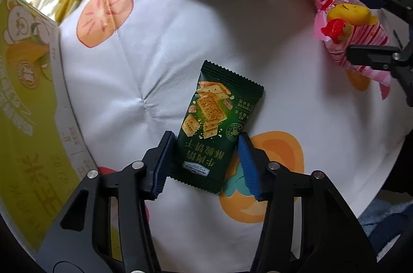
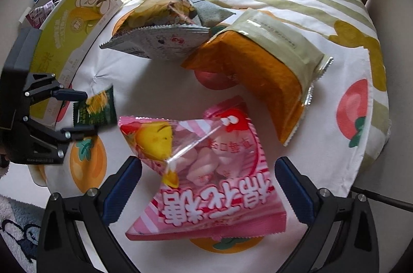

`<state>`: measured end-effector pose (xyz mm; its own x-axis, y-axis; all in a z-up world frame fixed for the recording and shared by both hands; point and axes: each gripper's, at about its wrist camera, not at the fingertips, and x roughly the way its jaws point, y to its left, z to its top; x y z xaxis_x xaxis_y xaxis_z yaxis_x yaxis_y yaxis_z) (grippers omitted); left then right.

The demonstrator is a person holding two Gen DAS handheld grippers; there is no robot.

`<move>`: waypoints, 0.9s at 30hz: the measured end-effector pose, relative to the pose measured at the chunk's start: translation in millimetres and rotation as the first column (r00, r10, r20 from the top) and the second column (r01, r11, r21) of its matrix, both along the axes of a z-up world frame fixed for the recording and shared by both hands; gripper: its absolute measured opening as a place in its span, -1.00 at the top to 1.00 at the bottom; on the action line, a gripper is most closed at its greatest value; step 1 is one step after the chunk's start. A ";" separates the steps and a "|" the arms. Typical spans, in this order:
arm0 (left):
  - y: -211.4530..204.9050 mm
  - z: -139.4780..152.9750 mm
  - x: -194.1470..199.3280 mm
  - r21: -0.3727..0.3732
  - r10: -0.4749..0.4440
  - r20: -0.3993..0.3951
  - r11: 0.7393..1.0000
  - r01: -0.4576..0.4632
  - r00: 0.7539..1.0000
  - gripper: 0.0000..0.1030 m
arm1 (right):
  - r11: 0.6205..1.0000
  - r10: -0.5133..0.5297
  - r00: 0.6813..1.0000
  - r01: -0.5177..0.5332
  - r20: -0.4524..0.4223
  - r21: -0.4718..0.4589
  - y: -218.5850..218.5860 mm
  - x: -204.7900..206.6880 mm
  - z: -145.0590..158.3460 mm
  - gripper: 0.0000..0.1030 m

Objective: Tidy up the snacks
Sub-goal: 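Grasp the green cracker packet with left tool while right tool grasps the pink marshmallow bag, then carry the cracker packet and marshmallow bag over the box with both tools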

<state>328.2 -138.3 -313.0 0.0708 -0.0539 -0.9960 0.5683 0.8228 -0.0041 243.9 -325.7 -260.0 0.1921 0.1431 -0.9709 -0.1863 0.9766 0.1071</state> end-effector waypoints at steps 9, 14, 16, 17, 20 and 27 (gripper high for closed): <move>-0.5 5.1 -7.3 -0.028 0.019 -0.003 0.999 -0.019 1.000 0.16 | 1.000 -0.007 1.000 0.007 0.018 0.004 5.2 -2.5 -6.3 -0.99; -0.1 6.1 -9.2 -0.035 0.033 -0.003 0.999 -0.033 0.999 0.16 | 0.999 0.033 0.999 -0.032 0.041 -0.022 9.7 -9.0 -9.4 -0.65; -0.8 7.0 -10.9 -0.036 0.039 -0.002 0.999 -0.039 0.999 0.17 | 0.998 0.054 0.998 -0.052 0.036 -0.043 12.9 -11.7 -12.4 -0.37; -1.2 7.6 -11.6 -0.036 0.044 0.000 0.998 -0.044 0.999 0.17 | 0.997 0.058 0.997 -0.056 0.044 -0.049 13.5 -13.5 -11.8 -0.36; -1.1 13.5 -12.9 -0.055 0.064 -0.001 0.996 -0.064 0.998 0.17 | 0.997 0.057 0.996 -0.053 0.062 -0.058 13.7 -19.9 -8.4 -0.30; 0.0 45.2 -19.6 -0.115 0.111 0.023 0.987 -0.108 0.993 0.17 | 0.999 -0.042 0.992 0.044 0.119 -0.015 4.6 -36.3 17.5 -0.28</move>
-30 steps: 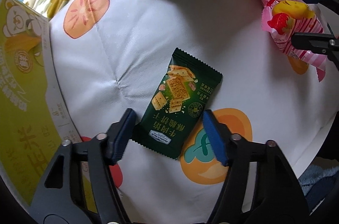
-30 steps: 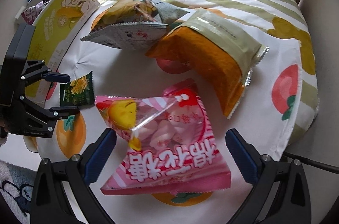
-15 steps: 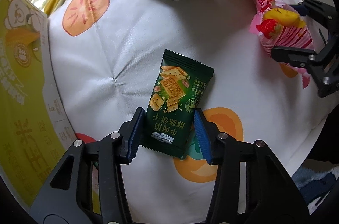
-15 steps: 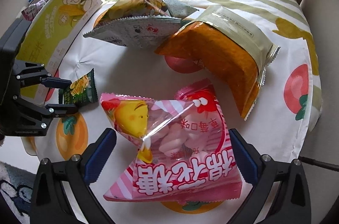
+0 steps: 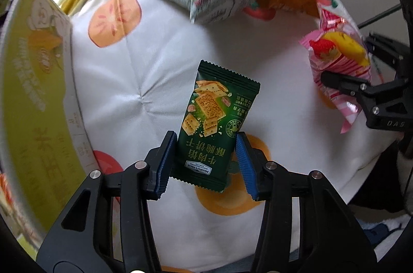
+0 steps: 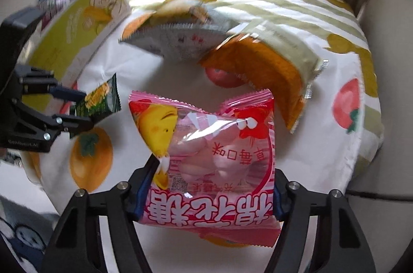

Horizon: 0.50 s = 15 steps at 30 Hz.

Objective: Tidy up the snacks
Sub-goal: 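Carry the cracker packet and marshmallow bag over the box with both tools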

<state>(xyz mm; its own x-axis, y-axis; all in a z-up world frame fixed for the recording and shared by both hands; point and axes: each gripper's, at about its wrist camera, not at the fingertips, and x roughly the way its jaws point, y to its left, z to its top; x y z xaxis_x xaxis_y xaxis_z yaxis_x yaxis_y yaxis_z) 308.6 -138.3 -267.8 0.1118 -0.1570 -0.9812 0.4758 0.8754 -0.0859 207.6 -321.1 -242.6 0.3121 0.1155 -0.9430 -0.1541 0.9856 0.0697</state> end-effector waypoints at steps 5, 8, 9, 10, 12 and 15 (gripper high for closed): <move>6.0 46.0 -9.2 -0.065 0.052 0.063 0.997 -0.048 0.997 0.17 | 0.998 -0.060 0.998 0.060 0.018 0.001 -0.9 -9.6 22.8 -0.28; 12.9 73.0 -15.6 -0.101 0.092 0.100 0.992 -0.082 0.991 0.17 | 0.998 -0.069 0.996 0.069 0.050 0.002 4.8 -10.3 43.0 -0.28; 17.7 82.9 -18.5 -0.114 0.111 0.114 0.989 -0.098 0.987 0.17 | 0.998 -0.064 0.996 0.065 0.063 -0.002 8.1 -9.2 51.1 -0.28; 22.3 93.5 -20.5 -0.128 0.132 0.128 0.985 -0.115 0.983 0.17 | 0.998 -0.058 0.995 0.059 0.079 -0.005 12.1 -7.4 59.5 -0.28; 31.0 109.6 -21.5 -0.155 0.170 0.144 0.977 -0.148 0.975 0.17 | 0.999 -0.043 0.993 0.044 0.110 -0.004 19.3 -5.7 75.9 -0.28; 52.6 134.2 -21.3 -0.189 0.233 0.172 0.961 -0.200 0.957 0.17 | 1.000 -0.007 0.987 0.006 0.163 0.007 35.1 0.0 102.3 -0.28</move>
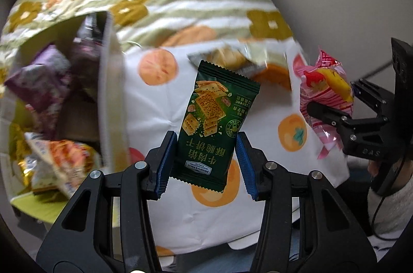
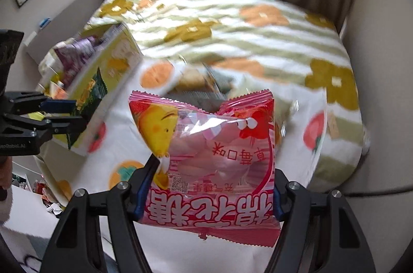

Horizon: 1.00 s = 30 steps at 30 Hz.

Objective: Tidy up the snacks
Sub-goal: 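Carry the cracker packet and marshmallow bag over the box with both tools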

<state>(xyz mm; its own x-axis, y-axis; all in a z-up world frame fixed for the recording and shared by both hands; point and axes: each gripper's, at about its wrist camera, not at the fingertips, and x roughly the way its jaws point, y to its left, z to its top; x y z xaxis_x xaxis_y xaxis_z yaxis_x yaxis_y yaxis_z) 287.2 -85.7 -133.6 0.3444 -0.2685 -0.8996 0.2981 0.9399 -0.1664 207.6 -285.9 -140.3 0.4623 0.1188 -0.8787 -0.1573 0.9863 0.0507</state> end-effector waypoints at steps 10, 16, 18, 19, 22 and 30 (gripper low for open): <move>112.0 51.7 -1.2 -0.008 0.188 0.109 0.982 -0.188 0.976 0.17 | 0.985 0.166 0.982 -0.170 0.091 0.039 96.1 34.5 53.9 -0.28; 180.0 51.0 7.4 0.006 0.229 0.121 0.973 -0.231 0.966 0.16 | 0.971 0.234 0.967 -0.237 0.099 0.025 160.7 49.5 53.7 -0.28; 203.6 45.7 12.9 0.008 0.235 0.114 0.971 -0.237 0.965 0.16 | 0.971 0.233 0.968 -0.236 0.095 0.029 181.6 56.2 50.5 -0.28; 213.2 42.6 15.7 0.013 0.237 0.112 0.971 -0.240 0.965 0.16 | 0.972 0.226 0.970 -0.230 0.090 0.042 194.0 61.4 47.4 -0.28; 242.0 32.2 26.0 0.022 0.238 0.097 0.970 -0.241 0.966 0.16 | 0.978 0.197 0.977 -0.202 0.075 0.055 220.3 74.8 36.9 -0.28; 284.1 0.7 48.5 0.051 0.157 0.055 0.986 -0.159 0.986 0.16 | 0.995 0.049 0.998 -0.052 0.028 0.090 269.2 97.3 14.9 -0.28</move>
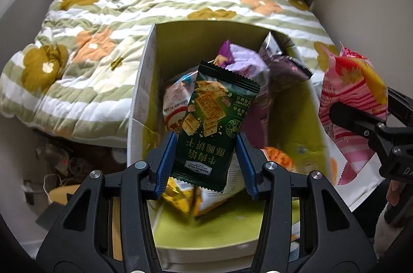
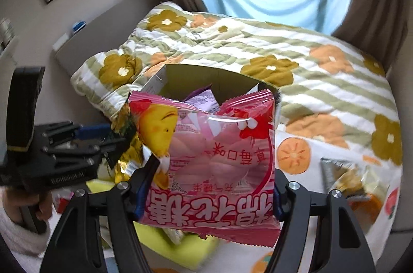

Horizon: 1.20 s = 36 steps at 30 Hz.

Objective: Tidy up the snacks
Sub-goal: 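Carry the cracker packet and marshmallow bag over the box with both tools, then open both tools to drop the packets into the box, then move both tools back to the potato chip bag and cream-orange cake bag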

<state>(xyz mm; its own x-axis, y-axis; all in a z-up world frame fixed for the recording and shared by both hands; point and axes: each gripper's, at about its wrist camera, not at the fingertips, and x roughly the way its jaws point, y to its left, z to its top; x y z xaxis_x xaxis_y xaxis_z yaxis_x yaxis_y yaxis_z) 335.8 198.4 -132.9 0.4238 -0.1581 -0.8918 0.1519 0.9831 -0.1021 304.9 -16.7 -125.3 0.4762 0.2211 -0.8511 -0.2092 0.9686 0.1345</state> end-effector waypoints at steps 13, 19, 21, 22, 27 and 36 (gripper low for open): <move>10.8 -11.0 2.2 0.018 -0.051 0.007 0.999 0.051 0.999 -1.00 | 0.991 -0.131 0.991 0.132 -0.036 0.013 11.9 8.7 -10.9 -0.28; 30.4 -5.2 -9.9 -0.035 0.011 0.004 0.999 -0.011 1.000 -1.00 | 0.991 -0.121 0.991 0.123 -0.051 0.044 17.0 12.9 -17.6 -0.28; 34.2 -3.4 -11.9 -0.043 0.020 0.013 0.999 -0.020 1.000 -1.00 | 0.990 -0.123 0.991 0.126 -0.052 0.059 17.8 14.2 -18.0 -0.29; 34.9 -2.6 -12.1 -0.042 0.025 0.020 0.999 -0.024 0.999 -1.00 | 0.990 -0.123 0.991 0.126 -0.053 0.069 17.6 15.3 -18.1 -0.30; 30.1 -5.4 -10.5 -0.031 0.021 0.037 0.999 -0.020 0.999 -1.00 | 0.987 -0.131 0.991 0.132 -0.013 0.089 18.4 14.0 -18.3 -0.96; 26.7 -17.4 -12.8 -0.055 0.002 0.018 0.999 -0.001 1.000 -1.00 | 0.985 -0.156 0.988 0.157 -0.017 0.065 10.3 5.2 -26.1 -0.99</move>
